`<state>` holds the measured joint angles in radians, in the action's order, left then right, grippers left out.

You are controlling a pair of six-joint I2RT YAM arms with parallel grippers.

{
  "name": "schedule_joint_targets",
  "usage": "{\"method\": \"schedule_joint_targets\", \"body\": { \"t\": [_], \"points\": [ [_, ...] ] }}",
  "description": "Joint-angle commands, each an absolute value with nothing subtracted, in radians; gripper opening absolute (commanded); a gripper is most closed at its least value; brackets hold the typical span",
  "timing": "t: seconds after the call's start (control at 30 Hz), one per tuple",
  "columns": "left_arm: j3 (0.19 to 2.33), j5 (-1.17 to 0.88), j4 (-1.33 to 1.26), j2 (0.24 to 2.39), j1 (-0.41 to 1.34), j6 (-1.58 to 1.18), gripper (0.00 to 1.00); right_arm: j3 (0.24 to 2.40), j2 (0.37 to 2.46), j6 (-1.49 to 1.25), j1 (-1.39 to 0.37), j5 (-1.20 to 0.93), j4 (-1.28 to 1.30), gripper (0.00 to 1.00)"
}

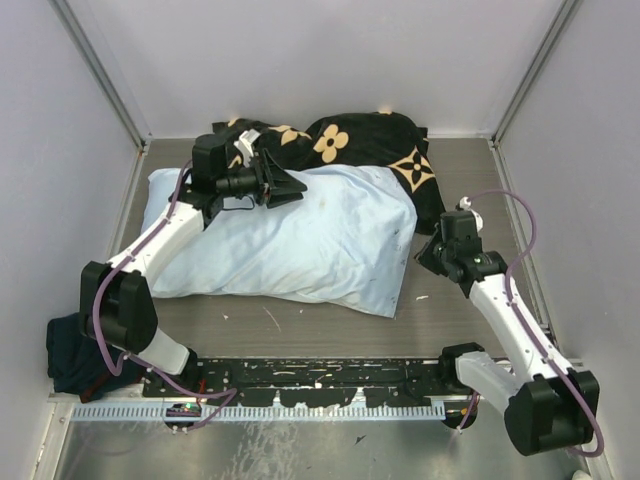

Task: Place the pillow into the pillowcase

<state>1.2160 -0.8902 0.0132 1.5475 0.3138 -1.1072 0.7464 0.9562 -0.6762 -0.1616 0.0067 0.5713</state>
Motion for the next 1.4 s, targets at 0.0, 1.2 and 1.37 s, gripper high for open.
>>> {"method": "schedule_joint_targets", "body": {
  "t": [0.0,1.2,1.37],
  "points": [
    [1.191,-0.935,-0.009,1.520,0.308,-1.099,0.47,0.723,1.028,-0.643,-0.159,0.130,0.561,0.00],
    [0.949,-0.248,0.776,0.866,0.358,-0.989,0.40,0.544,0.902,-0.751,-0.159,-0.403,0.061,0.59],
    [0.764,-0.235,0.743,0.742,0.356,-1.112,0.48,0.561,0.977,-0.748,-0.160,-0.465,0.013,0.60]
  ]
}}
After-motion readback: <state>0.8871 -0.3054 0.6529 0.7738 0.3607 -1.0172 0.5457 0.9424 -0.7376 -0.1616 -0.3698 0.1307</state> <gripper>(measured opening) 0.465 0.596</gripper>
